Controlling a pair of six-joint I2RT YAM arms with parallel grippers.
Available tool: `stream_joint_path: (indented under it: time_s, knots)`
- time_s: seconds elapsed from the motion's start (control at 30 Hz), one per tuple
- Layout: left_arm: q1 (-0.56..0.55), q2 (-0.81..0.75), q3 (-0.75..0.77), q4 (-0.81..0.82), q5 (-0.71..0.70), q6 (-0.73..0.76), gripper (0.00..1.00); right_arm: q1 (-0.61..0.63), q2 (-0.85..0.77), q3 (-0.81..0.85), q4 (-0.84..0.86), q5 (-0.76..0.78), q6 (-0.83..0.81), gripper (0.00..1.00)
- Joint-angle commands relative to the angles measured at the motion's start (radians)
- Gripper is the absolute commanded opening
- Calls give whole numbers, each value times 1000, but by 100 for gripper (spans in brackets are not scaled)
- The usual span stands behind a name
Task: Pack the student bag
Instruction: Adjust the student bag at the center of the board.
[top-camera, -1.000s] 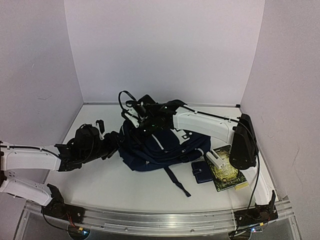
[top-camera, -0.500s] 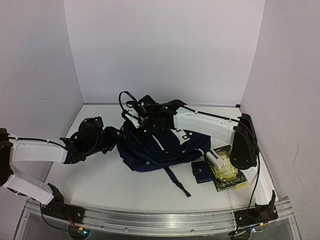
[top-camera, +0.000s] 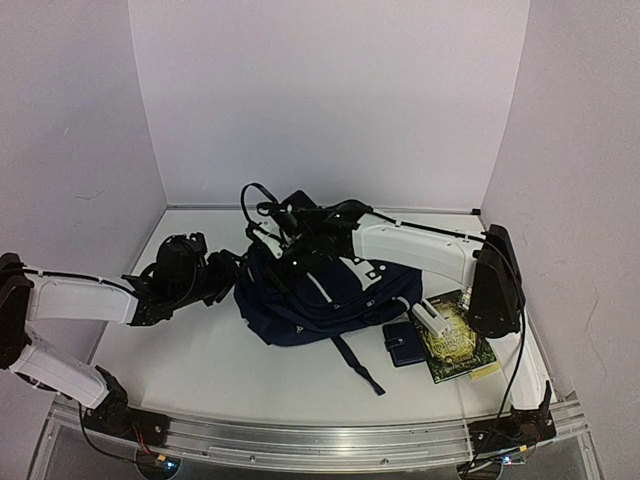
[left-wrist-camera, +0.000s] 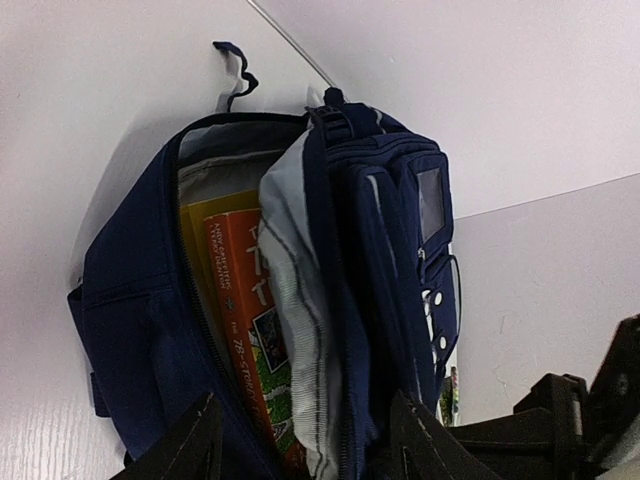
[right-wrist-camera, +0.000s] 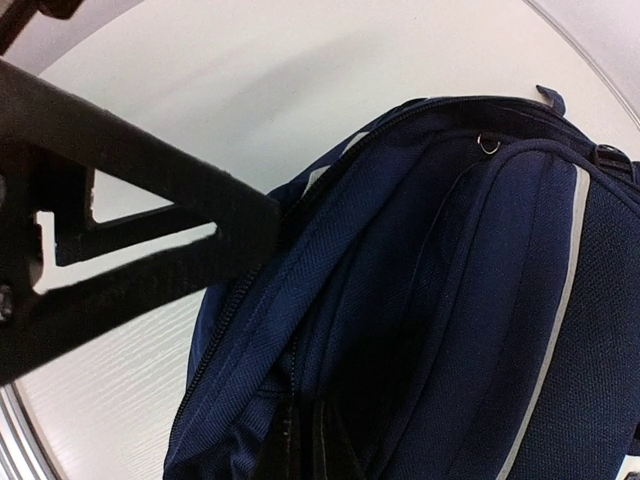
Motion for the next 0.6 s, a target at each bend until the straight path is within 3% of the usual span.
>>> stream_joint_path:
  time_s: [0.0, 0.4, 0.57]
  knots:
    - [3, -39, 66, -38, -22, 63, 57, 2, -65, 1, 17, -31, -3, 0]
    - [56, 145, 194, -136, 55, 17, 44, 2, -81, -9, 17, -38, -1, 0]
    - [95, 161, 171, -82, 91, -15, 23, 0, -103, -21, 18, -33, -5, 0]
